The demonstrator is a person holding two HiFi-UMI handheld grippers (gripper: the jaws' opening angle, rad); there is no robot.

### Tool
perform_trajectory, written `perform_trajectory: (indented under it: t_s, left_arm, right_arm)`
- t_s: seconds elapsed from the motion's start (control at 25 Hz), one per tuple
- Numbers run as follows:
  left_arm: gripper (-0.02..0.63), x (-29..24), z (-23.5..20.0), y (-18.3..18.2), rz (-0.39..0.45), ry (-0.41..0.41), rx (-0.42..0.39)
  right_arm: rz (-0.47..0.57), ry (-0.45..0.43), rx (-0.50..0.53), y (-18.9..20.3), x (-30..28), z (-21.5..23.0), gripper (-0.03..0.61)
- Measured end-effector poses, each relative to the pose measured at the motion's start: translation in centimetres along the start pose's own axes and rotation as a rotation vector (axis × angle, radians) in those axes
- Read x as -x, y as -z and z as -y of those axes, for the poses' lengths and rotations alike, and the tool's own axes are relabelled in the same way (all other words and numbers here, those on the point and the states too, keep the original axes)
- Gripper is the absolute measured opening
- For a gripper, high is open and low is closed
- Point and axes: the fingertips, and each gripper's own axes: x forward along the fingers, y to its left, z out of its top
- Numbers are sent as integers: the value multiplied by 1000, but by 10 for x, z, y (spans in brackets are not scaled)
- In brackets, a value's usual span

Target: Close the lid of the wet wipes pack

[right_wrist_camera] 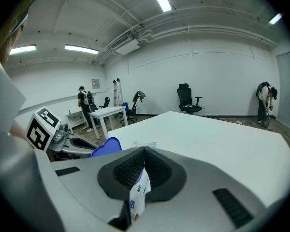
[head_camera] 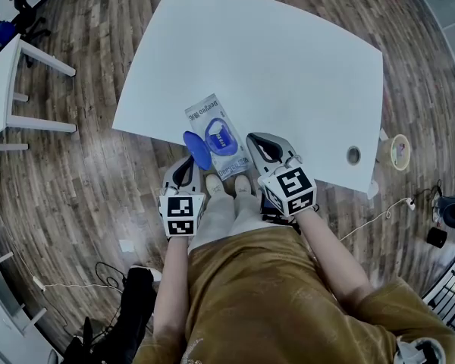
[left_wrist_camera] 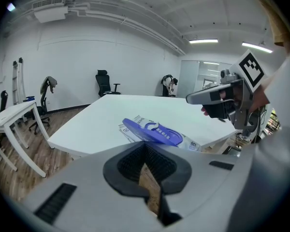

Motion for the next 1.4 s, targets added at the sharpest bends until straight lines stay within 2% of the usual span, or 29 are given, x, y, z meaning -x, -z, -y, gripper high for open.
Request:
perform_trajectory:
  t_s: [1.4]
  left_arm:
    - [-3, -13, 5, -18, 19, 56, -25]
  right_arm:
    - [-10, -6, -19, -6, -11, -7, 6]
